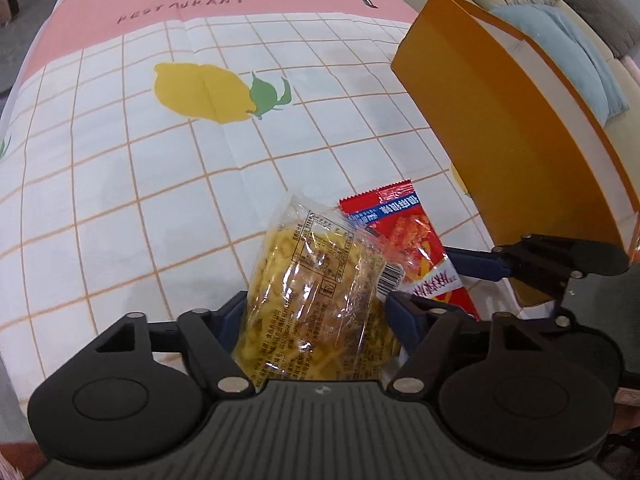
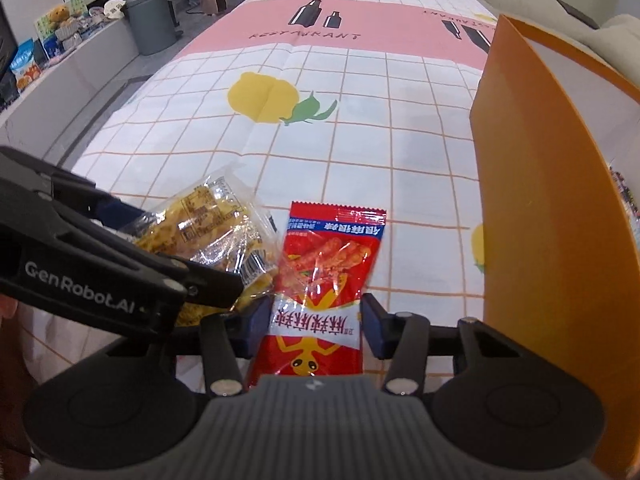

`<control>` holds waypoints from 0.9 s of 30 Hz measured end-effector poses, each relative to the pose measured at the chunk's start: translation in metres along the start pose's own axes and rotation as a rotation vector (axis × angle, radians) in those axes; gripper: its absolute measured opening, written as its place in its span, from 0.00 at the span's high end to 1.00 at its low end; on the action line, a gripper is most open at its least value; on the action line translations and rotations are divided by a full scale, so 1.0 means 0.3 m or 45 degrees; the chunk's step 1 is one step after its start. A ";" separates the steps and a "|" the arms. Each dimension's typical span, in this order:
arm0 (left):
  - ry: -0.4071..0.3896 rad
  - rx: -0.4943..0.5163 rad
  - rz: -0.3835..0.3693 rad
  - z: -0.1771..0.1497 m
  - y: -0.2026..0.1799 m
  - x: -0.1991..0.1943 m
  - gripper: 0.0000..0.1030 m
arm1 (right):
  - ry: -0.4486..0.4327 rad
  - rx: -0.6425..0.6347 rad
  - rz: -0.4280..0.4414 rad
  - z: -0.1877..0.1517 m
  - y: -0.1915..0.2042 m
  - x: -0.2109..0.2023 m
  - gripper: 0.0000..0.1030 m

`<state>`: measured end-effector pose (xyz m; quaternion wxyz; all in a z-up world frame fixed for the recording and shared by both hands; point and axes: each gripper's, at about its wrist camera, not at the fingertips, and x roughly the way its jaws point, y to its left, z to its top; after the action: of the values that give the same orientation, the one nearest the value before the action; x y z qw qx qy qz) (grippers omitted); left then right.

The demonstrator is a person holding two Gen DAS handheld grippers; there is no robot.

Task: Organize snacks
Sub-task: 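Grasp the yellow noodle-snack pack with the left tool while the right tool grasps the red spicy-strip pack, then carry the noodle pack and red strip pack over the orange box with both tools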

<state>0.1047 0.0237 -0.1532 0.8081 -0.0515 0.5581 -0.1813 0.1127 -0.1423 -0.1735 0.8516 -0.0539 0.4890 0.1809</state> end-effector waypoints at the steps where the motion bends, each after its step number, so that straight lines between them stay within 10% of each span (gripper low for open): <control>1: -0.001 -0.015 -0.007 -0.004 0.004 -0.008 0.29 | 0.000 0.005 0.002 0.001 0.000 0.002 0.54; 9: -0.098 -0.102 0.043 -0.043 -0.030 -0.098 0.63 | 0.004 0.101 0.036 -0.002 -0.028 -0.011 0.59; 17: -0.196 -0.069 0.246 -0.063 -0.109 -0.167 0.72 | -0.031 0.071 0.063 -0.006 -0.007 -0.050 0.76; 27: -0.282 -0.188 0.243 -0.072 -0.109 -0.254 0.74 | -0.145 0.158 0.116 -0.005 -0.034 -0.147 0.82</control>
<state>0.0534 0.0225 -0.0846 0.8722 -0.0772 0.4798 -0.0552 0.0950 -0.1636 -0.1375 0.8706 0.0316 0.4521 0.1915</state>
